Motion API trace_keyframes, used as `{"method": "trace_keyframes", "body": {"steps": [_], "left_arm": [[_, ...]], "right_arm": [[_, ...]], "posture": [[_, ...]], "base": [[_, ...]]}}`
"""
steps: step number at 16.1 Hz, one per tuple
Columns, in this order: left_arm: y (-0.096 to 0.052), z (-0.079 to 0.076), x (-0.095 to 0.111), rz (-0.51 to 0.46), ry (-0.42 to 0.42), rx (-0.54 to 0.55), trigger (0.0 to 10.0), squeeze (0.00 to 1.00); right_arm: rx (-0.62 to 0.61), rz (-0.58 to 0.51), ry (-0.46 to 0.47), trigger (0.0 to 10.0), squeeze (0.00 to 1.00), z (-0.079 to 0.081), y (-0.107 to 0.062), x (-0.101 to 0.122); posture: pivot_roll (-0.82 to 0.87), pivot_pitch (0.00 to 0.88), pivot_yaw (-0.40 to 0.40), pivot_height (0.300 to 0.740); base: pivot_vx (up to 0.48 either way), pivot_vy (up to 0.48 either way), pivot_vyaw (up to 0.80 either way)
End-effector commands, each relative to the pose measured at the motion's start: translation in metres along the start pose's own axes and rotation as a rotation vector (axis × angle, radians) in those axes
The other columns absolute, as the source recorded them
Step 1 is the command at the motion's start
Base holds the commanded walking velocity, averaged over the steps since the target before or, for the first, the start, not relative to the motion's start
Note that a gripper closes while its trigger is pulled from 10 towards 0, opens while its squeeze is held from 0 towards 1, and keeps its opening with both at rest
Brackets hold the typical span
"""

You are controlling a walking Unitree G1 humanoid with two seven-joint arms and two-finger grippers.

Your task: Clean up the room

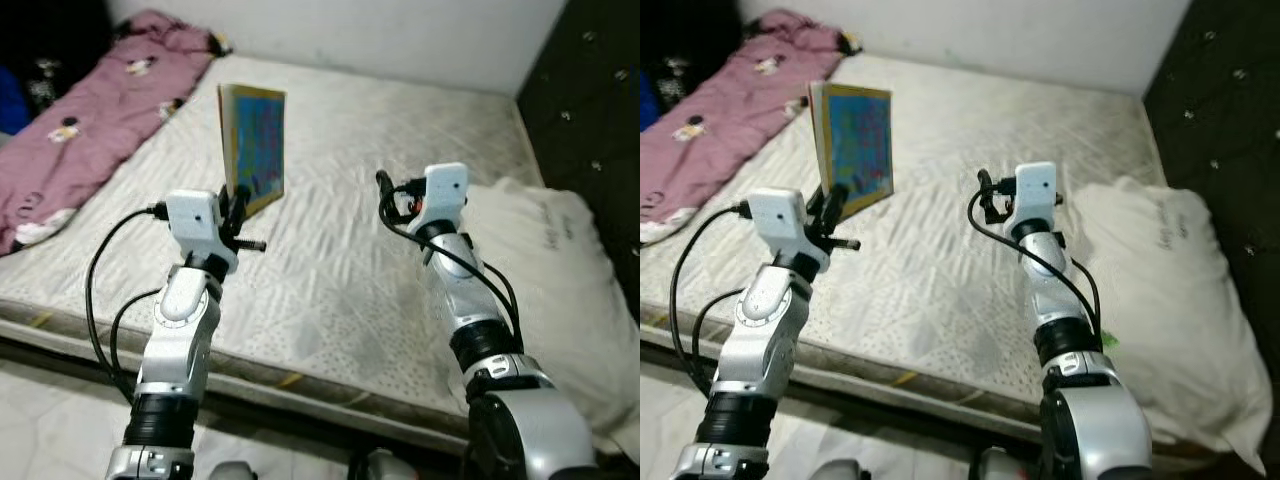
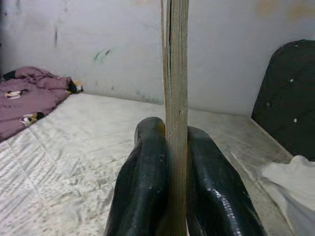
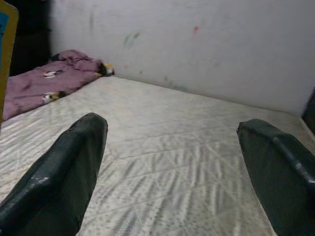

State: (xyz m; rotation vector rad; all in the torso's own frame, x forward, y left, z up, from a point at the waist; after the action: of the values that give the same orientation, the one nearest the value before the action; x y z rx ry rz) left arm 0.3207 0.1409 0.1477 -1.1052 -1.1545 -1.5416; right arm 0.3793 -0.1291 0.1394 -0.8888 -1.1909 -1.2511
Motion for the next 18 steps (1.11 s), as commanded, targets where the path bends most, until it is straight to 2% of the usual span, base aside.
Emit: {"method": "trace_keyframes", "body": {"steps": [1, 2, 5, 7, 8, 9, 11, 13, 15, 18], "left_arm": [[0.0, 0.011, 0.007, -0.03, 0.014, 0.045, 10.0, 0.0], [0.0, 0.011, 0.007, -0.031, 0.012, 0.05, 10.0, 0.0], [-0.002, 0.014, 0.003, -0.008, 0.018, 0.078, 10.0, 0.0], [-0.007, 0.014, -0.005, 0.035, 0.07, 0.097, 10.0, 0.0], [-0.012, 0.015, -0.007, 0.041, 0.124, 0.11, 10.0, 0.0], [-0.016, 0.013, -0.012, 0.035, 0.111, 0.068, 10.0, 0.0], [-0.026, 0.013, -0.017, 0.064, 0.064, 0.088, 10.0, 0.0], [-0.028, 0.007, -0.018, 0.059, 0.068, 0.071, 10.0, 0.0], [-0.023, 0.004, -0.016, 0.061, 0.042, 0.083, 10.0, 0.0], [-0.027, -0.003, -0.016, 0.057, 0.029, 0.065, 10.0, 0.0]], "right_arm": [[0.019, -0.004, 0.006, 10.0, 0.0, 0.008, 0.002, 0.001], [0.014, 0.004, 0.007, 10.0, 0.0, 0.007, 0.003, 0.0], [0.0, 0.007, 0.008, 10.0, 0.0, 0.004, 0.002, 0.0], [-0.002, -0.005, 0.01, 10.0, 0.0, 0.004, -0.001, 0.001], [0.0, -0.003, 0.01, 10.0, 0.0, 0.005, -0.004, -0.002], [0.003, 0.001, 0.012, 10.0, 0.0, 0.008, -0.007, -0.004], [0.019, 0.003, 0.019, 10.0, 0.0, 0.016, -0.014, -0.008], [0.027, 0.032, 0.019, 10.0, 0.0, 0.016, -0.02, -0.019], [0.028, 0.048, 0.026, 10.0, 0.0, 0.017, -0.021, -0.024], [0.032, 0.085, 0.049, 10.0, 0.0, 0.023, -0.031, -0.035]], "posture": [[0.08, 0.0, -0.005, 0.74], [0.08, 0.0, -0.005, 0.74], [0.08, 0.0, -0.002, 0.74], [0.07, 0.0, 0.005, 0.74], [0.07, 0.0, 0.008, 0.74], [0.07, 0.0, 0.009, 0.74], [0.07, 0.0, 0.013, 0.74], [0.08, 0.0, 0.011, 0.74], [0.08, 0.0, 0.018, 0.74], [0.07, 0.0, 0.023, 0.74]], "base": [[0.0, 0.0, 0.0], [0.0, 0.0, 0.0], [0.0, 0.0, -0.8], [0.0, 0.0, -0.8], [0.0, 0.0, -0.8], [0.0, 0.0, -0.8], [0.0, 0.0, -0.8], [0.0, 0.0, -0.8], [0.0, 0.0, -0.8], [0.0, 0.0, -0.8]]}}
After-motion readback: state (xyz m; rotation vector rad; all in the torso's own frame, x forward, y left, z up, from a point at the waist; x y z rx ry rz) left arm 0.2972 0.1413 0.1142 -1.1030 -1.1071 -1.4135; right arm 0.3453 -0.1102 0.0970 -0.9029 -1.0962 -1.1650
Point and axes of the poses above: a point about 5 cm out from each wrist's last joint towards the gripper, its own y axis pointing out of the wrist towards the gripper, its own x axis along the axis of the wrist's last joint, z = x × y, the point moved 1 cm from there along y, pointing out of the wrist towards the gripper, and after that the axes turned 14 degrees about y, right-handed, at the moved point
